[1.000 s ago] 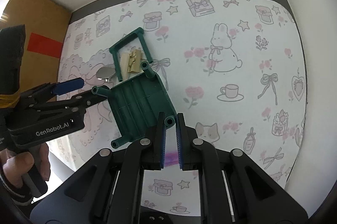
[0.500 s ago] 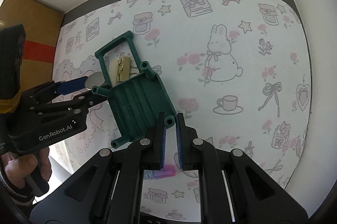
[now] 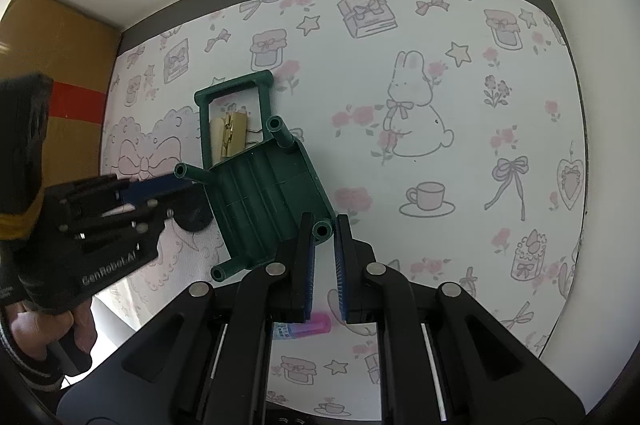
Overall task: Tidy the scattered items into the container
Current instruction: 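Lift the green chair and silver disc and carry both over the box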
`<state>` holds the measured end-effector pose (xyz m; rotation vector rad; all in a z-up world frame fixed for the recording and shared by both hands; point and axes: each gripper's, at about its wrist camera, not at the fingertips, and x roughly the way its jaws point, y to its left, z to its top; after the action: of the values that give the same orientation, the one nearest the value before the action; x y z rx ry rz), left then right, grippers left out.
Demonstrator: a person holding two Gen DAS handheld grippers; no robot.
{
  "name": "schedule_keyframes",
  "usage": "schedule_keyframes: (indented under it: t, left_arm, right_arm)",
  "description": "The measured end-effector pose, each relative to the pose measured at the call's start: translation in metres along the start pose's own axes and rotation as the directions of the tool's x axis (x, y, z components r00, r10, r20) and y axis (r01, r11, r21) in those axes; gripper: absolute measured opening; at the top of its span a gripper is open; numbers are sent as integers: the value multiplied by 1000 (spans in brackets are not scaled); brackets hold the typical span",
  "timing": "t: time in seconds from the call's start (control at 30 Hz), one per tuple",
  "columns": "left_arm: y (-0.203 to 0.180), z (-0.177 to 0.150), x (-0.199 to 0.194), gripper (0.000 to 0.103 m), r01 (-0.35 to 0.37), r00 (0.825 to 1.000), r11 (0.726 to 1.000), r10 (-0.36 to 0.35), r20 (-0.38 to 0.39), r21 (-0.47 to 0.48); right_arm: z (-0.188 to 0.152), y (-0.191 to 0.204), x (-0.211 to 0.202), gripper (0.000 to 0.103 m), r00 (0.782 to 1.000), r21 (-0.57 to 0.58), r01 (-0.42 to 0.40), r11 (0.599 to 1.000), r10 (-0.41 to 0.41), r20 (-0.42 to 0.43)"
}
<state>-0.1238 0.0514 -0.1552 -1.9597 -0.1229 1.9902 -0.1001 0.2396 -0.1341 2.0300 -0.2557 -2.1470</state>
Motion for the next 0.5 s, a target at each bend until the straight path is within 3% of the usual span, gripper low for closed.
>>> schedule_keyframes:
  t: [0.17,0.3,0.5]
  left_arm:
    - [-8,-6,-3,26,13,1000,1000,-13,-2,21]
    - [-10,-11,-10,40,-5,1000,999,5,5,41]
    - [-6,-10,0,41,7,1000,999,-7,-7,37]
  right_arm:
    - [0,2,0,9,1000,-3,-1,1000,1,-3]
    - [-1,3,0,9,1000,-4,-2,1000,2,-4]
    - [-2,5,-1,9,1000,-7,-2,1000,2,-2]
